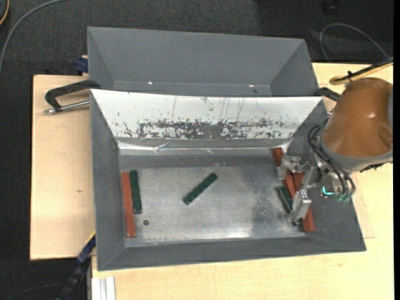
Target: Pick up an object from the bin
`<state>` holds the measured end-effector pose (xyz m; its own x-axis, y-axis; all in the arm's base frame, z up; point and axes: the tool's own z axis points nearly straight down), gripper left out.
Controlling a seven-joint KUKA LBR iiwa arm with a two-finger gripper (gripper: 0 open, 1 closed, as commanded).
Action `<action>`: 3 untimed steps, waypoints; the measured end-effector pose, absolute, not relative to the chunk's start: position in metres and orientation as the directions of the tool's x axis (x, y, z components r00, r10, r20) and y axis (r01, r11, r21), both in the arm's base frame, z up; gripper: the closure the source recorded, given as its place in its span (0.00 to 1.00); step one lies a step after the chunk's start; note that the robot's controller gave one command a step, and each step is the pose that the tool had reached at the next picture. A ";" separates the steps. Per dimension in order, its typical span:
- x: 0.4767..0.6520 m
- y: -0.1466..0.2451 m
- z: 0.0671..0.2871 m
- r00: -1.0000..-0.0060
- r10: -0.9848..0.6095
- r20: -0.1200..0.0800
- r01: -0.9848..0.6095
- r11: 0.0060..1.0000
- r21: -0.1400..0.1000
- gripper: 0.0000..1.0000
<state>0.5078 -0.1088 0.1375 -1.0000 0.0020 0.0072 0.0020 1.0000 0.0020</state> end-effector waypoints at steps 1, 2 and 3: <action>0.500 -0.144 0.067 -1.000 0.012 0.004 0.012 1.000 0.001 0.00; 0.515 -0.119 0.129 -0.956 0.294 -0.010 0.294 0.956 0.003 0.00; 0.523 -0.025 0.100 -0.960 0.280 0.003 0.280 0.960 0.005 0.00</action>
Offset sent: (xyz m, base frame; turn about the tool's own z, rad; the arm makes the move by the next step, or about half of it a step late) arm -0.0068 -0.0342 -0.0675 0.0062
